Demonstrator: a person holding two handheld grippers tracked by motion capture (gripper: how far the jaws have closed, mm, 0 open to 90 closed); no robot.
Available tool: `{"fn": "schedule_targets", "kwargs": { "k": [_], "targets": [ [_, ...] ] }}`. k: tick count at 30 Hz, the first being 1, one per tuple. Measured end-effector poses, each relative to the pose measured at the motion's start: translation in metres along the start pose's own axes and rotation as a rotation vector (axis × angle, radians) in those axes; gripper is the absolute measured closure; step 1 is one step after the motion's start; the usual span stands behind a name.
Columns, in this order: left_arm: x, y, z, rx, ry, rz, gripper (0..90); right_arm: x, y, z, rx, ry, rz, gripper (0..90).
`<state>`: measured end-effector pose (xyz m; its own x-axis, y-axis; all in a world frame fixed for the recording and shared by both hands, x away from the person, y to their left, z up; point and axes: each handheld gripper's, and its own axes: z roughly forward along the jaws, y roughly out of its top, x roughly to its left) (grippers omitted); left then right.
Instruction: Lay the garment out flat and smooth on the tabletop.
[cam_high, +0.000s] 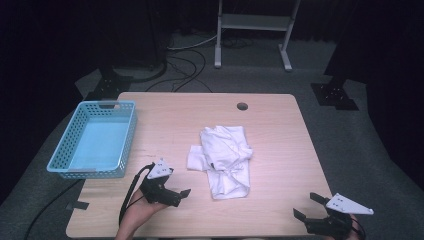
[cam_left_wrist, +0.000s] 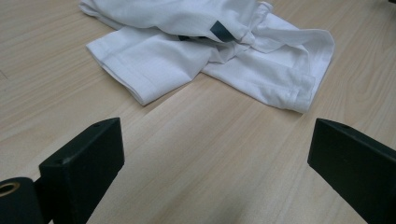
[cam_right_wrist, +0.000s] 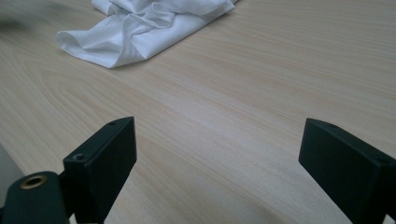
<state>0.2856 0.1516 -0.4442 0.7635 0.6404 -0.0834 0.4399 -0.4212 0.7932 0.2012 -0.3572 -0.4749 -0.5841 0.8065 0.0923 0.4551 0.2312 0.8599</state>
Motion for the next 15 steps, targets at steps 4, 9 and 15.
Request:
{"fn": "schedule_targets", "kwargs": {
  "k": [4,9,15],
  "targets": [
    [-0.001,0.0,0.0,0.004,0.004,0.0,2.6,0.002,0.002,0.001,0.001,0.011,-0.013,11.1],
    [0.0,0.0,0.0,0.011,0.009,0.004,2.6,0.006,0.005,0.006,0.012,0.029,-0.029,11.1],
    [0.001,-0.001,0.002,0.018,0.006,0.003,2.6,0.012,0.027,0.024,0.025,0.073,-0.077,11.1]
  ]
}}
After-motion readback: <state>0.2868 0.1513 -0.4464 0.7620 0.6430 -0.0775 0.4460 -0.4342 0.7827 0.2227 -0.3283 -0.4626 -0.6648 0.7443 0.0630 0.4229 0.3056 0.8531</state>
